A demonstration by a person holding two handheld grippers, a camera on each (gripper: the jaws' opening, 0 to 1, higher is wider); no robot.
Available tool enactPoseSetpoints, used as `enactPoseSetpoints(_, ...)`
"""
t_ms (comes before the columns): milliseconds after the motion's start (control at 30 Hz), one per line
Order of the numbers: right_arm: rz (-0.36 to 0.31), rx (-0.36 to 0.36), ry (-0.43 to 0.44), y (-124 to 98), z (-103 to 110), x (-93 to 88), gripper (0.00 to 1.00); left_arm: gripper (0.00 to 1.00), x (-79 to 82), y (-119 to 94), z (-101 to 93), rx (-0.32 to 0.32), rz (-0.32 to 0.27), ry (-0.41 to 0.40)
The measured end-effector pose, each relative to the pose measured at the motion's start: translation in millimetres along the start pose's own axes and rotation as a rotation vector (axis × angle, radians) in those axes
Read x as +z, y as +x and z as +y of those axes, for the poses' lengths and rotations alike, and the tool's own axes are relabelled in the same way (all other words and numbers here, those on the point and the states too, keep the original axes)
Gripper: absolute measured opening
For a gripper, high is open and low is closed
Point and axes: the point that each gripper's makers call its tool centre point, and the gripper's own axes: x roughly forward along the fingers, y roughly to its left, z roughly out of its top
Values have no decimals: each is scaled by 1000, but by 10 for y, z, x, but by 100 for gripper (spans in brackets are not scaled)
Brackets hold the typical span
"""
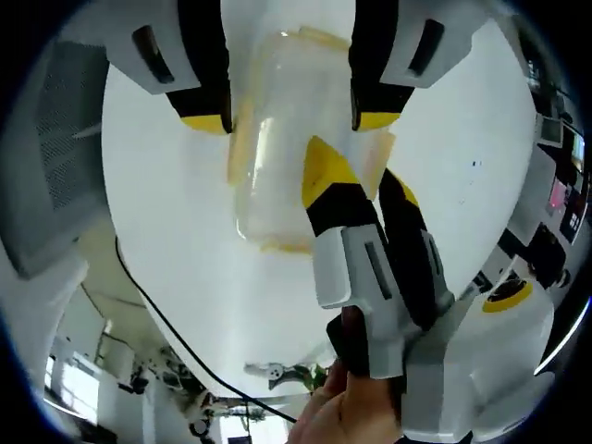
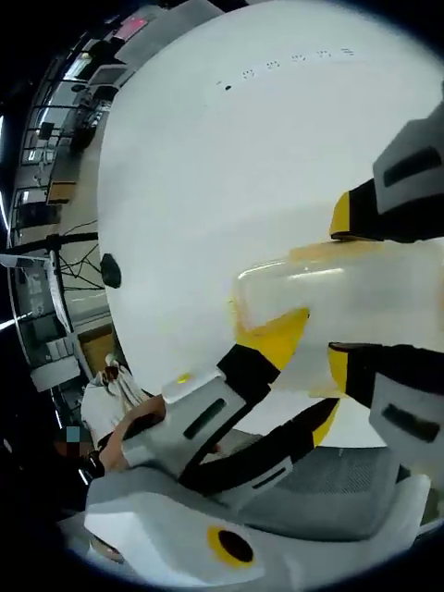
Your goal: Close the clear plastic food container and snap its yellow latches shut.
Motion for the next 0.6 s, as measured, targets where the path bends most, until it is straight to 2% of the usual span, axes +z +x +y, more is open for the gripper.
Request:
enactPoseSetpoints(200, 6, 16, -8, 6, 5, 2, 40, 50, -1, 12, 11, 17, 10, 6)
enactPoseSetpoints(400, 36, 25, -18, 22, 8, 3, 38, 46, -3, 19, 22, 37, 14, -5)
enactPoseSetpoints(433, 57, 23, -17, 25, 10, 3, 38, 45, 17, 30, -7, 23, 3, 34)
enactPoseSetpoints(600, 148, 47, -13, 44, -5, -15, 35, 43, 7, 47, 23, 42, 9, -7)
